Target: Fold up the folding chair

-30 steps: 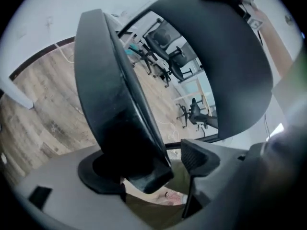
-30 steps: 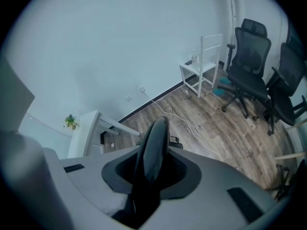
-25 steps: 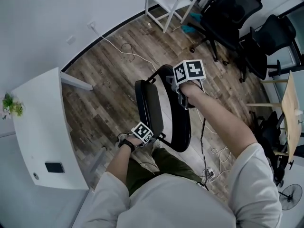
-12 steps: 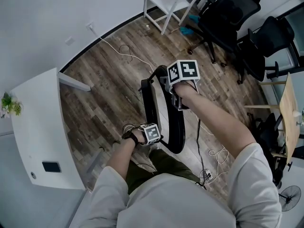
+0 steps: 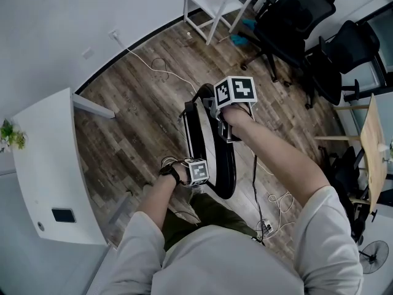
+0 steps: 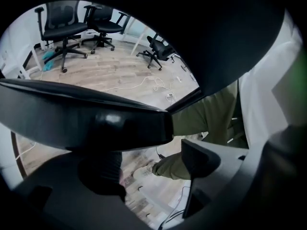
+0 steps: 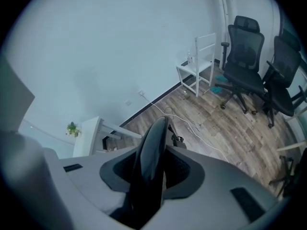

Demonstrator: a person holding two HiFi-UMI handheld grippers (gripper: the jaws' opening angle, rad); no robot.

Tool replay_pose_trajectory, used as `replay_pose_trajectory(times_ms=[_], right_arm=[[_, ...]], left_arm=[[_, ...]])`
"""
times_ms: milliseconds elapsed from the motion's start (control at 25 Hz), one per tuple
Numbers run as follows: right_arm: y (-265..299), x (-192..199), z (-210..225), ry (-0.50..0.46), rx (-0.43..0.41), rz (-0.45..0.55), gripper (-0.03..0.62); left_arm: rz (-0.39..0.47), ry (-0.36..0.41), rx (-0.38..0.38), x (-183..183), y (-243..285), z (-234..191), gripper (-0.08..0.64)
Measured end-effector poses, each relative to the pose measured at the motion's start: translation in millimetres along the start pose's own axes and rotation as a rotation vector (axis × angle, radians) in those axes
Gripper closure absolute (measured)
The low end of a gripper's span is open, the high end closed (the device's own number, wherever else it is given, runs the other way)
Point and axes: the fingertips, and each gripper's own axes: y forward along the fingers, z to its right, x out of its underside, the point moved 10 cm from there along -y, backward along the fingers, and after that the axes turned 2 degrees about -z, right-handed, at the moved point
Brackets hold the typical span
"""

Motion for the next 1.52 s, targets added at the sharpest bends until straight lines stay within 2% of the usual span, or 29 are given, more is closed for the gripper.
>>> replay_pose_trajectory(times_ms=[160,360,520,600,720,800,920,1040,1120,1200,1280,1360,1480,1520], right_arm=[[-2,1,1,0.024,-0.022,0.008,0.448],[-5,2,6,0.051,-0.049,0.017,0.439],[-9,2,13,0.058,-0.06,0.02,0.437],[-10,1,18,0.061,-0.066,0.021,0.437],[-11,2,24,0.072,-0.08,0.018,0.434],[-12,2,25,0.081,-0.093,0.016,0.43],[-11,2,24,0.074,-0.092,0.013,0.428],[-12,2,24,0.06,-0.088,0.007,0.43],[-12,1,25,0.048,-0.085,0.001,0.43],[-14,1,28,0.047,-0.084,-0.002,0.43],[-15,1,30,0.049,-0.085,0.0,0.43],[-15,1,32,0.051,-0.082,-0.001,0.43],[-17,1,35,0.044,-0.06,-0.006,0.442],[-17,0,37,0.044,-0.057,-0.007,0.442]], left_arm=[[-0.009,0.062,0.031,-14,-6,3,0.179],[0.044,0.094,0.043,-23,-7,3,0.179],[0.054,0.093,0.043,-30,-6,2,0.179],[0.087,0.063,0.034,-32,-4,1,0.179],[0.19,-0.048,0.006,-33,1,2,0.179],[0.305,-0.158,-0.02,-31,-1,4,0.175],[0.483,-0.383,-0.066,-16,-7,7,0.173],[0.611,-0.62,-0.122,13,-22,16,0.172],[0.742,-0.768,-0.091,27,-42,32,0.172],[0.903,-0.866,-0.034,27,-77,56,0.172],[1.04,-0.883,0.002,11,-119,81,0.172],[1.088,-0.846,-0.027,-11,-153,103,0.163],[0.991,-0.804,-0.199,-35,-182,121,0.176],[0.975,-0.784,-0.223,-38,-189,125,0.179]])
